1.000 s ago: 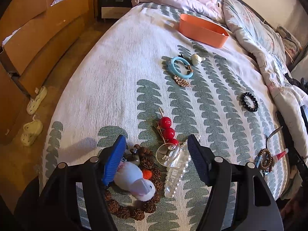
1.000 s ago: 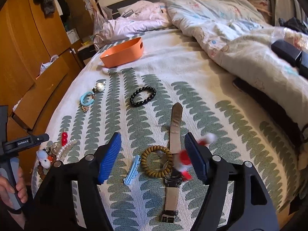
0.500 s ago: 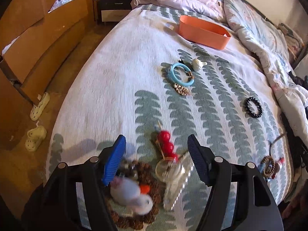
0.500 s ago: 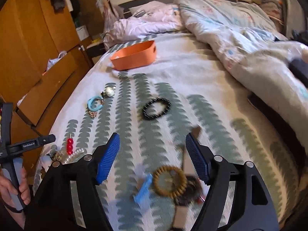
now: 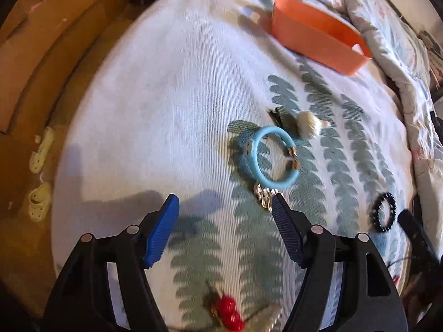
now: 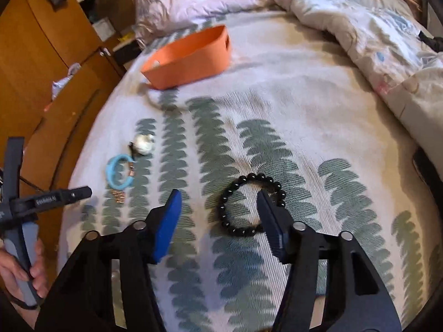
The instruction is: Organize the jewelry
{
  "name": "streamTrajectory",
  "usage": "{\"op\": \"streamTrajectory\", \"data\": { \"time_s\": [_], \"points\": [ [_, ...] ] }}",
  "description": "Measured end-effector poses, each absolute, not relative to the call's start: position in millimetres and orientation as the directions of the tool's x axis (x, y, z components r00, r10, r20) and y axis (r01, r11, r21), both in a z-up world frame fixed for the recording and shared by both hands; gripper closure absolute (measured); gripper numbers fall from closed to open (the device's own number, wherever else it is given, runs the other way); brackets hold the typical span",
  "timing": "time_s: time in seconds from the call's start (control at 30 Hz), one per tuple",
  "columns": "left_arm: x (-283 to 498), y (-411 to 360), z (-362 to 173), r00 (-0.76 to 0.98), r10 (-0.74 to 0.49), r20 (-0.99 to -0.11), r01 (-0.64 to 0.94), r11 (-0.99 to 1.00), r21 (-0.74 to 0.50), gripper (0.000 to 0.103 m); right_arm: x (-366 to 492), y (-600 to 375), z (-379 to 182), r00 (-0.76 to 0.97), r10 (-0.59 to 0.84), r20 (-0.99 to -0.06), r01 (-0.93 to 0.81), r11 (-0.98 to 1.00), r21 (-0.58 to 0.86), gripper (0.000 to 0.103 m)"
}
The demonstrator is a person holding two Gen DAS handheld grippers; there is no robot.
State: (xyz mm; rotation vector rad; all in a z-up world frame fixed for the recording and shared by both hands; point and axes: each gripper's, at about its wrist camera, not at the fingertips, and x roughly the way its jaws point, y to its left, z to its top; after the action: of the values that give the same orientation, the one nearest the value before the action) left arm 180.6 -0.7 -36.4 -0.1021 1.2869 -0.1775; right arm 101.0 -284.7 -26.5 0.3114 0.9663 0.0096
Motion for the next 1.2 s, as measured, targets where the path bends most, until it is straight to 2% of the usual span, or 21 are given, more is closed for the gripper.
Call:
{"op": "streamTrajectory", "data": {
  "time_s": [0.43, 0.47, 0.53, 0.57, 0.9, 1.0, 1.1, 1.2],
  "points": [
    [208, -24, -53, 0.283, -0.146, -0.948, 0.105, 0.987, -0.121, 0.034, 122, -288, -44, 0.546, 0.107, -0.831, 0.134, 0.968, 0.213, 0.046],
    [208, -24, -53, 0.292, -0.143, -0.945, 0.107, 0.987, -0.117, 0.034, 123, -289, -45, 0.544, 0.106, -0.832, 0.134, 0.968, 0.211, 0.046],
    [210, -26, -51, 0.305, -0.139, -0.942, 0.116, 0.987, -0.108, 0.034, 124, -289, -48, 0.538, 0.105, -0.836, 0.129, 0.970, 0.205, 0.056],
    [211, -27, -52, 0.308, -0.137, -0.941, 0.120, 0.987, -0.104, 0.034, 125, -289, -49, 0.538, 0.109, -0.836, 0.128, 0.969, 0.209, 0.057],
    [211, -38, -59, 0.336, -0.101, -0.936, 0.134, 0.989, -0.058, 0.034, 128, -280, -55, 0.526, 0.083, -0.847, 0.113, 0.980, 0.166, 0.058],
    [211, -45, -61, 0.340, -0.089, -0.936, 0.141, 0.989, -0.042, 0.034, 128, -271, -55, 0.524, 0.056, -0.850, 0.092, 0.988, 0.122, 0.058],
    [212, -51, -65, 0.335, -0.077, -0.939, 0.158, 0.987, -0.024, 0.034, 128, -255, -59, 0.522, -0.028, -0.852, 0.066, 0.998, 0.008, 0.058],
    [211, -47, -65, 0.331, -0.086, -0.940, 0.160, 0.987, -0.034, 0.034, 126, -239, -65, 0.518, -0.123, -0.847, 0.054, 0.992, -0.112, 0.064]
  ]
}}
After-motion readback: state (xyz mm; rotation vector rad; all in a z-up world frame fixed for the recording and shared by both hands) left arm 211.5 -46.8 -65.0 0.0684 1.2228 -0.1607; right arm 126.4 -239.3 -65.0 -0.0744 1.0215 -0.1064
